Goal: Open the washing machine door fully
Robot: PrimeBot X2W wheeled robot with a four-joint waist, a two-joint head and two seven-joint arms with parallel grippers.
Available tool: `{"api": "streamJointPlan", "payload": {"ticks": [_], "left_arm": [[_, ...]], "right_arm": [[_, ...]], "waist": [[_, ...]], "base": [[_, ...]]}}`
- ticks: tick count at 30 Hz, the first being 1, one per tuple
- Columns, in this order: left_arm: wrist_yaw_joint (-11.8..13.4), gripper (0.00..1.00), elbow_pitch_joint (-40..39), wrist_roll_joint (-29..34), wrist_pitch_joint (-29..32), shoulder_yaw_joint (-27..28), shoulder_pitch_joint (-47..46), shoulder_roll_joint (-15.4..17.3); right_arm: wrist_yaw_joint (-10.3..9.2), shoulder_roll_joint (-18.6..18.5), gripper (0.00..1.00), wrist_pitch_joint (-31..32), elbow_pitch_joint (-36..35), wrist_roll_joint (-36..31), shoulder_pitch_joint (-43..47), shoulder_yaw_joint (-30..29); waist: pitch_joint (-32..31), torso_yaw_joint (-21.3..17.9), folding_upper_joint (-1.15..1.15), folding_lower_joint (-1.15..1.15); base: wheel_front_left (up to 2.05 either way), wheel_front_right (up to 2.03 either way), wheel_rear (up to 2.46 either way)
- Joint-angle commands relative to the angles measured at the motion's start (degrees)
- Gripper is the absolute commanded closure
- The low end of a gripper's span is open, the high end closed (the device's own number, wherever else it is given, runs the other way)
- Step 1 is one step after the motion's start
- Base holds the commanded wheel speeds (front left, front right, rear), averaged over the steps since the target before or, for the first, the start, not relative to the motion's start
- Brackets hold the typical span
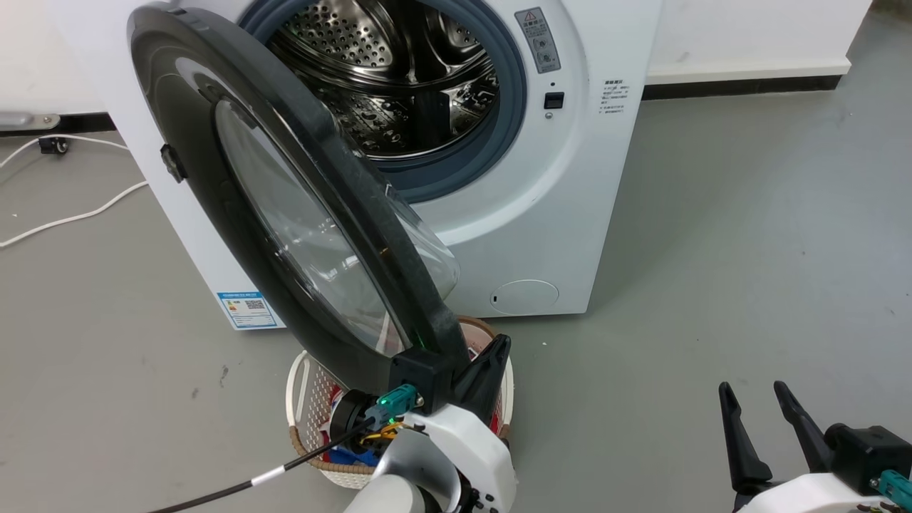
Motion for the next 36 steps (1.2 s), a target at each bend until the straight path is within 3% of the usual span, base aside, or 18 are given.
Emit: {"api": "streamJointPlan", "payload": {"ticks": [1,23,36], "left_arm": [[0.76,1.0,-0.06,-0.27,-0.58,1.02,0.74,0.88],[5.85,1.0,-11.62,0.96,1.42,1.61,9.28,5.92],[8.96,1.0,-19.11,1.28,2.26,2.26,13.82,7.98]], "right_arm": [[0.01,0.21,0.0,-0.29,0.2,0.04,-0.29,-0.16],[0.01,0.35,0.0,0.92,-0.43,-1.17,0.77,-2.48],[0.01,0.35,0.0,1.35,-0.98,-0.61,1.31,-2.75]], "waist": [[-0.31,0.4,0.0,0.0],[-1.64,6.72,0.0,0.0],[-0.89,15.06,0.0,0.0]], "base": [[0.0,0.0,0.0],[0.0,0.0,0.0],[0.0,0.0,0.0]]}}
